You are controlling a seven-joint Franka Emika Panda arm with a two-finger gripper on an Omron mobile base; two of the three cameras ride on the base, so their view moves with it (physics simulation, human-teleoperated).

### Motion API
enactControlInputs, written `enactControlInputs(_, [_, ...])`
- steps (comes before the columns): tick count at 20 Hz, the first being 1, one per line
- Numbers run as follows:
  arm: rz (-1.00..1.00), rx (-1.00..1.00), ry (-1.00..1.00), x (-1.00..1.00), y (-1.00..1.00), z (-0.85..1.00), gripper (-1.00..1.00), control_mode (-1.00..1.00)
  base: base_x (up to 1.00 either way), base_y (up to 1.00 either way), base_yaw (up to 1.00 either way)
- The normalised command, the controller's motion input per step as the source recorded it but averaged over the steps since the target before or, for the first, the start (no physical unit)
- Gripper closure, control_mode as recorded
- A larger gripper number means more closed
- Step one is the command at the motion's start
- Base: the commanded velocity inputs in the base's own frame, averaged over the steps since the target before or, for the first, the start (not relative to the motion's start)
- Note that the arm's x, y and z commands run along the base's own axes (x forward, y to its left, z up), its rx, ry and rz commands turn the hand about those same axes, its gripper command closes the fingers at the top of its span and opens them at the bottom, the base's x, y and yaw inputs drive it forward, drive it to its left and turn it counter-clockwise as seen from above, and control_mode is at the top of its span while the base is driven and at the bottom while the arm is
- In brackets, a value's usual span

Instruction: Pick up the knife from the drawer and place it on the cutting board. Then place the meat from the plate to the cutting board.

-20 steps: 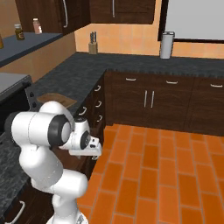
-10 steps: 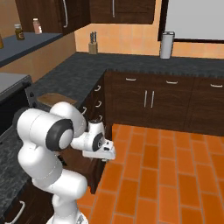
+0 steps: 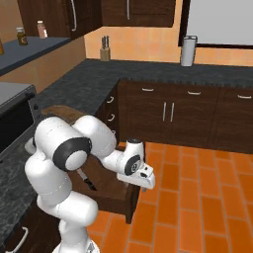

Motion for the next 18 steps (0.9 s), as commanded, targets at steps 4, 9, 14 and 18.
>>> enactControlInputs(4, [-0.21,-0.02,0.0,-0.26,-1.0,0.08,-1.0,-1.0,0.0,0.0,0.0])
enactControlInputs(9, [-0.22,-0.02,0.01,-0.3,-1.0,0.45,-1.0,-1.0,0.0,0.0,0.0])
enactControlInputs(14, [-0.04,0.03,-0.03,-0.04,-0.18,1.0,-1.0,-1.0,0.0,0.0,0.0])
enactControlInputs(18, [0.04,0.0,-0.07,-0.01,0.06,1.0,-1.0,-1.0,0.0,0.0,0.0])
